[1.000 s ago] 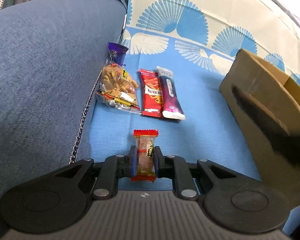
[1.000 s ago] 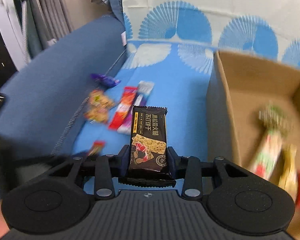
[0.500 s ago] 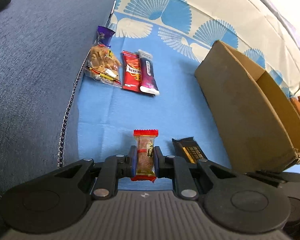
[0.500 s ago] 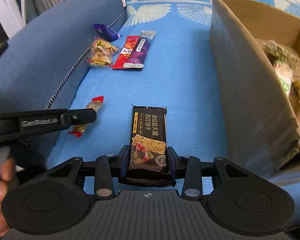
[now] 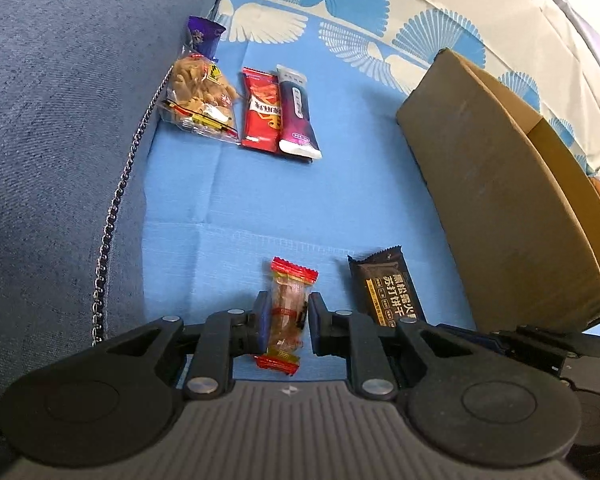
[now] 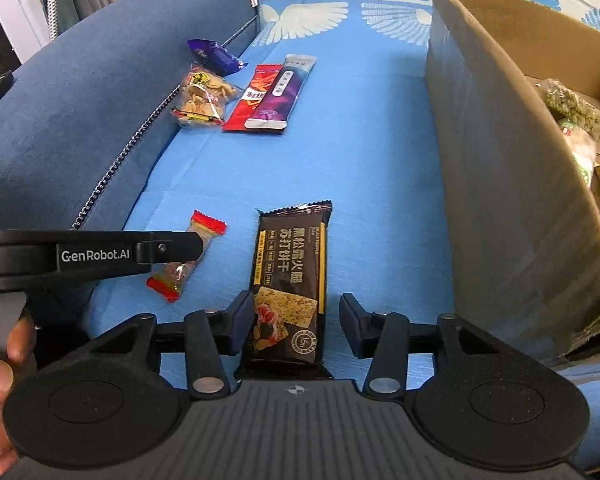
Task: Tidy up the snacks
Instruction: 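Hold the biscuit bar in the right tool while the left tool holds the red candy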
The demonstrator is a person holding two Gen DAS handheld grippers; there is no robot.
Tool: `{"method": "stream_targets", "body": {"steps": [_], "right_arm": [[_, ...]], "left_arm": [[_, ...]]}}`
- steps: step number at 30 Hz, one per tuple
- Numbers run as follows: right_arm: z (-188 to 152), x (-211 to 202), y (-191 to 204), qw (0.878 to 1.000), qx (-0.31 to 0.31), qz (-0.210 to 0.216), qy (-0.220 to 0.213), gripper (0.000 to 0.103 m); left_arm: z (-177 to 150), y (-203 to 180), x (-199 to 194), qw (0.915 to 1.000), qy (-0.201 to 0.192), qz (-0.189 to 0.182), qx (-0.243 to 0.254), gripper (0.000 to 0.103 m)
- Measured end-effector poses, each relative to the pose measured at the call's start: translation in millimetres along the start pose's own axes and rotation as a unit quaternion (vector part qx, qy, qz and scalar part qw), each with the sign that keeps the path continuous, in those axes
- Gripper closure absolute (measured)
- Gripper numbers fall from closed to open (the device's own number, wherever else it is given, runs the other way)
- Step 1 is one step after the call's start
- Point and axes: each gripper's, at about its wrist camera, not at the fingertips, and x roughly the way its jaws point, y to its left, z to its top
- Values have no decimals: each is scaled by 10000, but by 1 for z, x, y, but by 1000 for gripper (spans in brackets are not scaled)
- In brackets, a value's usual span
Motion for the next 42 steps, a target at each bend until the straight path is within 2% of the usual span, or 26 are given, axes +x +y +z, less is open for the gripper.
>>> {"method": "stream_targets", "body": {"steps": [4,11,15,21,37,40,42], "right_arm": [[0,5,2,9999,-74,-2,75,53],[-1,7,5,9998,-183,-63,93,53],[-2,8,6,9997,-219,-90,91,53],[-1,8,8,9996,-222,-130,87,53],[-2,7,9,9997,-206,-136,93,53],[-2,7,9,9996,-230,-161,91,56],[-2,7,9,9995,-259,-181,85,61]], "left_arm": [[0,-3,3,9998,100,-65,128,69],[-2,-9,4,9995,129,4,279,69],[-3,-11,4,9994,131,52,330,71],[-3,-12,5,9991,146,79,394,79],[-4,-15,6,9988,128,111,452,81],[-4,-15,5,9989,126,110,447,81],[-3,-14,5,9989,126,103,446,81]]}}
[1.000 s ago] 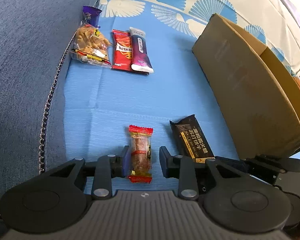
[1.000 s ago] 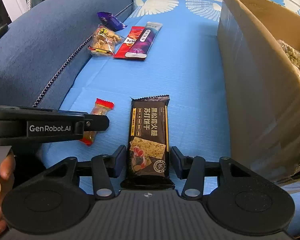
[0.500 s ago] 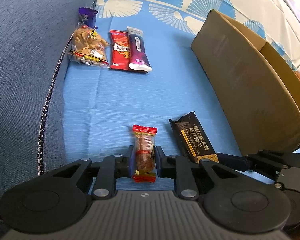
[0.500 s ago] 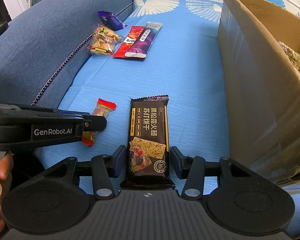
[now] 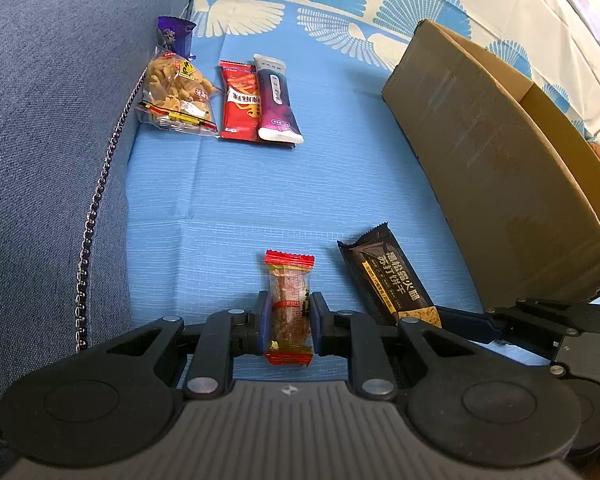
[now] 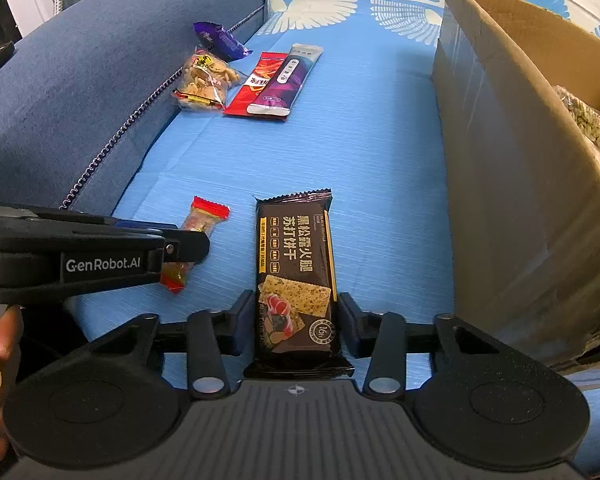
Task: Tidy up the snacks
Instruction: 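Hold the biscuit bar in the right tool while the left tool holds the red candy, then carry both snacks over the box and open both tools to drop them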
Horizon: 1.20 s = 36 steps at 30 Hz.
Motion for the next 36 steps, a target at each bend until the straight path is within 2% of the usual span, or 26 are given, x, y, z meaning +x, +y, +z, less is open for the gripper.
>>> {"method": "stream_targets", "body": {"steps": [6,13,27,36], "right_arm": [[-1,-1,1,10000,7,-26,-51,62],[4,-12,0,9994,106,-82,-318,62],[13,-36,-1,9959,160,-44,-893,62],[23,-54,-2,9906,149,131,-1356,62]], "left_arm": [[0,0,0,10000,-11,-1,0,83],[-1,1,-4,9999,-157,-35,-52,84],[-2,7,-24,9961,-820,-167,-277,84],[-4,7,-35,9928,-1160,-111,-282,84]]}}
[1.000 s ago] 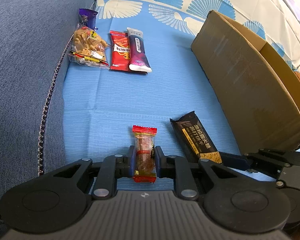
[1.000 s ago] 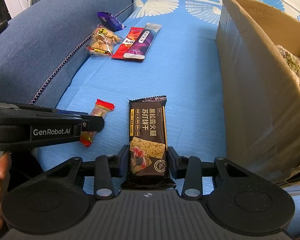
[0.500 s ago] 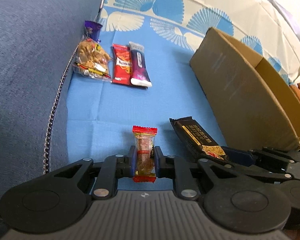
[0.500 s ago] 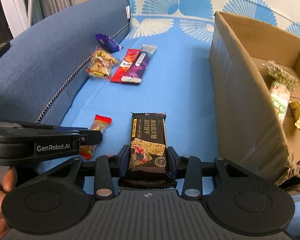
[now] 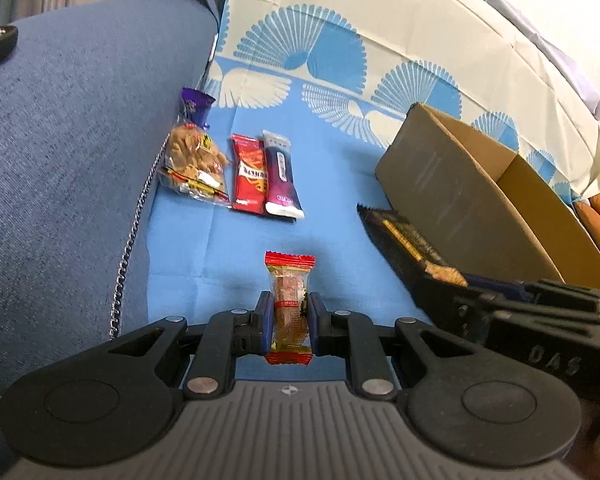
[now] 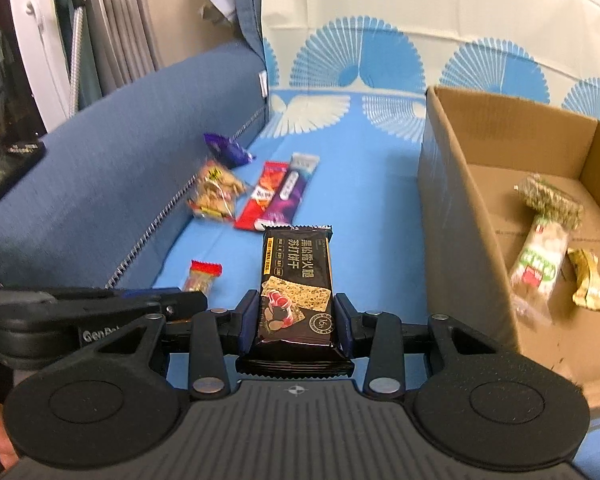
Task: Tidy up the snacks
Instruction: 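Carry both snacks over the box and open both tools to drop them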
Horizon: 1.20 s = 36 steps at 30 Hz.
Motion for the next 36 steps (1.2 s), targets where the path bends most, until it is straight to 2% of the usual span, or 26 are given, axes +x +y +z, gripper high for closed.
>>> {"method": "stream_targets", "body": {"steps": [13,19,27,31,36], "right_arm": [[16,-20,-20,9980,256,375,-430,62],[24,-31,-35,9961,408,500,-603,62],[36,-46,-48,9924,485,569,-975,62],[43,-60,-57,9883,516,560,-1323,62],[54,-75,-84,9817,849,420,-1651,62]], "left_arm": [[1,4,-9,9988,-363,248,-204,84],[4,1,-10,9980,-402,473,-153,84],[11,3,-16,9945,-371,818,-535,84],[27,-16,-20,9909,-542,1022,-690,84],[62,-66,-28,9916,-998,699,-443,84]]}}
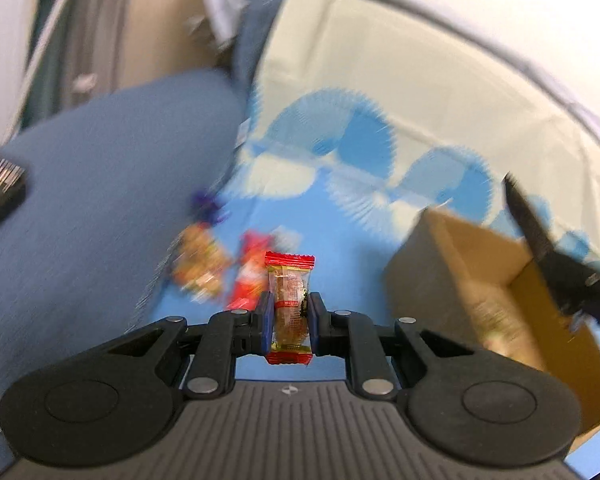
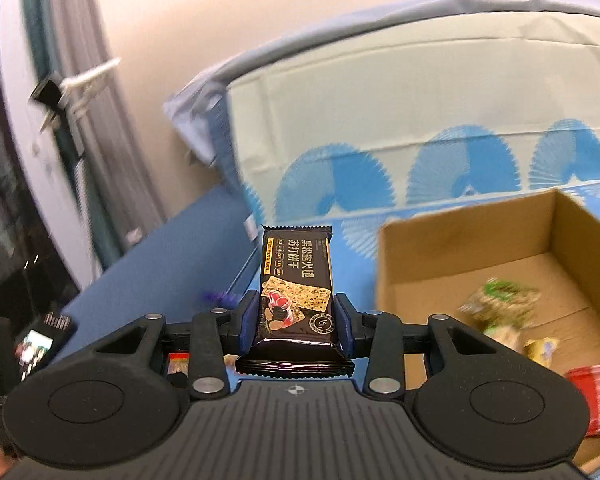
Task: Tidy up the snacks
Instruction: 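Carry both snacks over the box and open both tools to drop them, then move both tools back from the box toward the remaining snacks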
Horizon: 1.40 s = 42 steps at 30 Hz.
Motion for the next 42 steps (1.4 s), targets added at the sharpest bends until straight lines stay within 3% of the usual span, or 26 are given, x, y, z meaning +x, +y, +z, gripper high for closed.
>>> {"method": "stream_targets", "body": {"steps": [6,13,17,18,19,20,21,22,25,30,34,38,41,42], "right_arm": [[20,-11,-45,9949,481,-783,-423,62],[28,-24,-110,9720,1322,-1808,-705,62],[25,-32,-125,9638,1505,-2032,-849,62],[25,-33,-126,9627,1506,-2070,-874,59],[25,-33,-127,9623,1498,-2102,-864,59],[24,-33,-128,9618,1493,-2137,-840,56],[23,-33,-129,9612,1501,-2160,-830,50],[23,-32,-130,9609,1508,-2168,-833,48],[23,-30,-128,9624,1400,-2191,-787,41],[24,-27,-120,9628,1195,-2286,-800,35],[22,-27,-114,9648,1014,-2252,-906,28],[17,-26,-103,9681,755,-2193,-949,26],[13,-23,-94,9716,575,-2106,-919,25],[12,-22,-91,9731,528,-2061,-883,25]], "left_arm": [[26,-77,0,9972,-287,-650,231,84],[44,-168,8,9878,-459,-1398,512,84],[52,-203,7,9813,-602,-1670,746,82],[52,-209,4,9796,-680,-1696,837,69],[51,-215,-1,9782,-770,-1692,923,45],[49,-218,-6,9773,-871,-1666,977,33],[48,-218,-10,9767,-960,-1639,997,19],[45,-216,-14,9758,-1041,-1641,1006,16],[37,-202,-22,9760,-1146,-1550,1012,10],[11,-161,-35,9773,-1546,-818,1197,9],[-6,-119,-35,9836,-1291,-360,1207,9],[-19,-64,-25,9936,-624,-213,916,10],[-29,-25,-15,9980,-138,-73,609,31],[-32,-13,-12,9986,8,-15,525,46]]}}
